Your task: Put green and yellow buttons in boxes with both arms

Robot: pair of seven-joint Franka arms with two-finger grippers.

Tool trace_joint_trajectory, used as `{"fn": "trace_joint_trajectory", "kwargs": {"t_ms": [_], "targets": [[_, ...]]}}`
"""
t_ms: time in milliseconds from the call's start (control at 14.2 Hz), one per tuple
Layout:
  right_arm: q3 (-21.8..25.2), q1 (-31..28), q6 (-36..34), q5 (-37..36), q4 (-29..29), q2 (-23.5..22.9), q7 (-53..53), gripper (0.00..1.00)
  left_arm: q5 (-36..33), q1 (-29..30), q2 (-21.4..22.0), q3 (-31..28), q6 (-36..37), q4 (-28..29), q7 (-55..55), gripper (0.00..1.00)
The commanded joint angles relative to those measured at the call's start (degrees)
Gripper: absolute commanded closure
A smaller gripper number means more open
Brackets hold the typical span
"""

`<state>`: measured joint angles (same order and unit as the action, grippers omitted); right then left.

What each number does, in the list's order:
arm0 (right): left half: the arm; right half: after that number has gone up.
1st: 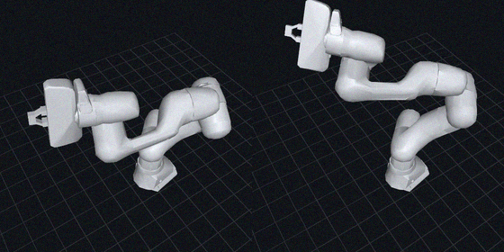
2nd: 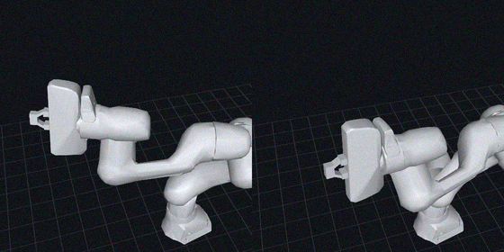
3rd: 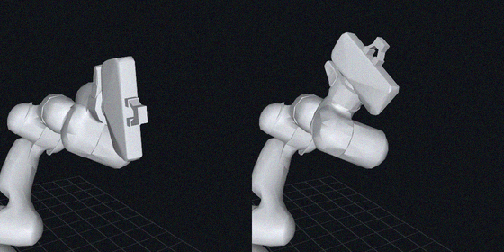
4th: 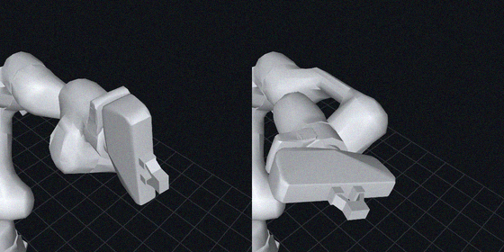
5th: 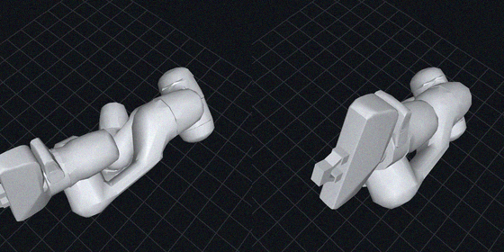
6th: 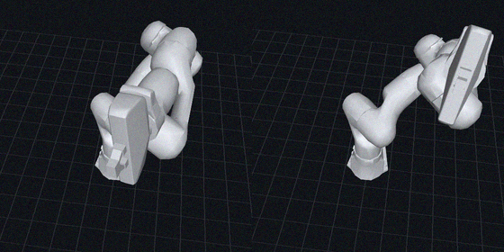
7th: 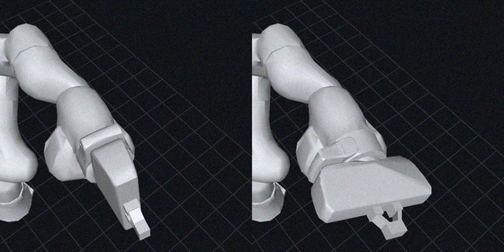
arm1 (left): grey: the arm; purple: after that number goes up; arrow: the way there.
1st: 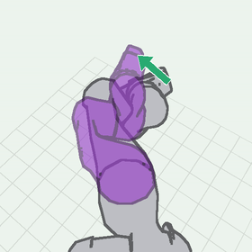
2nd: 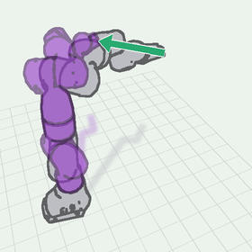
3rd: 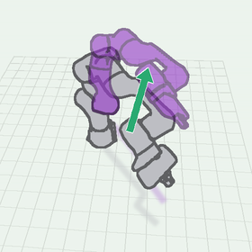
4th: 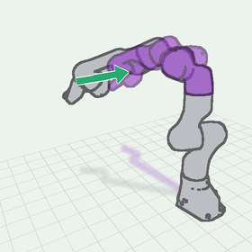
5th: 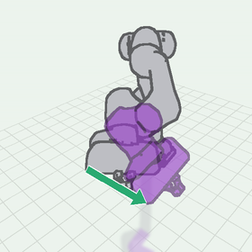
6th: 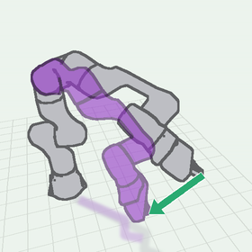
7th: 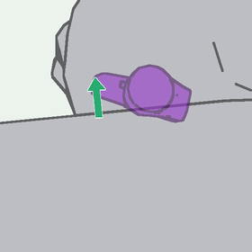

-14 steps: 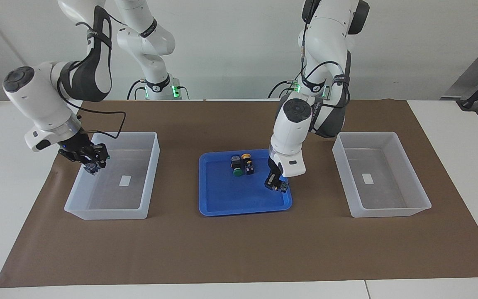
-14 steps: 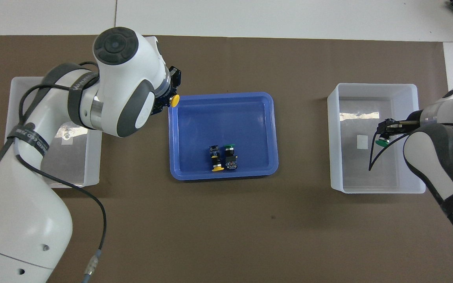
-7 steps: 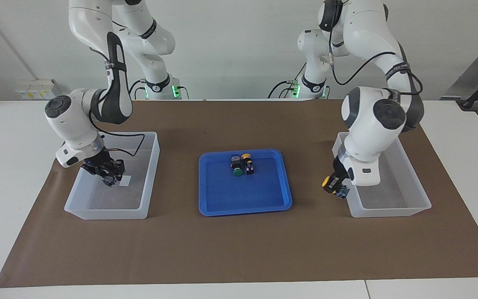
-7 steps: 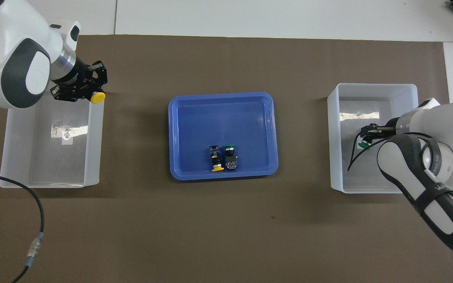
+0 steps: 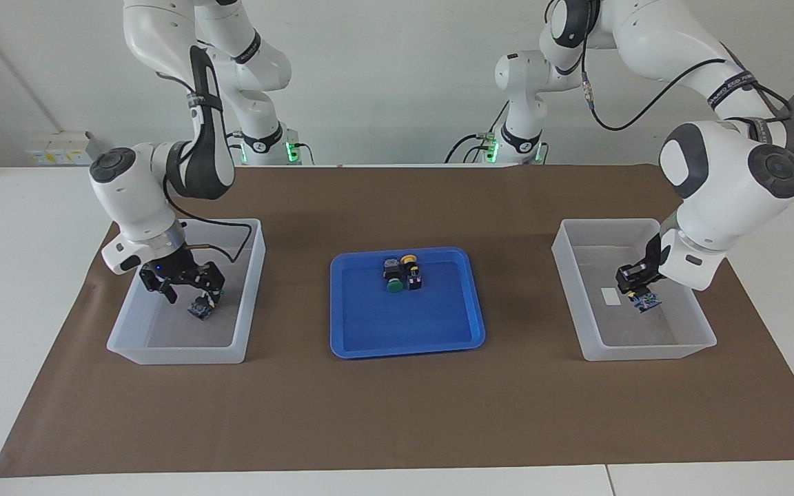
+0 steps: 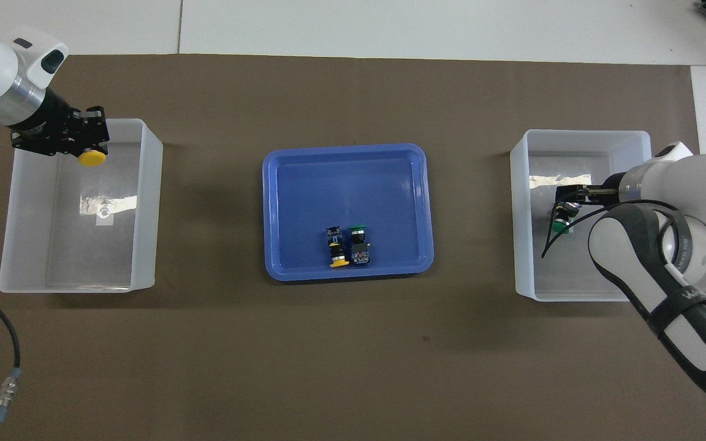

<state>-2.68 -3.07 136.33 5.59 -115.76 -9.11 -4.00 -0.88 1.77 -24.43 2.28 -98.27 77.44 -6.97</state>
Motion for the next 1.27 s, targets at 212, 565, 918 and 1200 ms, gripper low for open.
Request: {"fn": "trace_joint_trajectory", "kwargs": {"t_ms": [212,565,918,1200], "targets": [[-2.33,10.25,-4.15,2.14,4.84,0.41,9.15,0.0,-0.7,4.73,7.11,0.62,-18.07,20.44,9.77,1.0],[-2.42,19.31,0.41,8.2,4.76,-2.3,13.57,0.0,-0.53,3.59,7.2,1.06,-20.9,25.82,12.15,1.0],[-2.33,27.49,9.91,8.65,4.4,-7.76,19.2,0.0,-0.53,3.59,6.67,1.15,-26.69,30.48,17.26,1.0],[-2.33,30.13,13.94,8.04,4.14,-11.7,17.8,0.01,-0.35,3.68,6.68,1.15,-31.54,34.0,17.26,1.0]]}}
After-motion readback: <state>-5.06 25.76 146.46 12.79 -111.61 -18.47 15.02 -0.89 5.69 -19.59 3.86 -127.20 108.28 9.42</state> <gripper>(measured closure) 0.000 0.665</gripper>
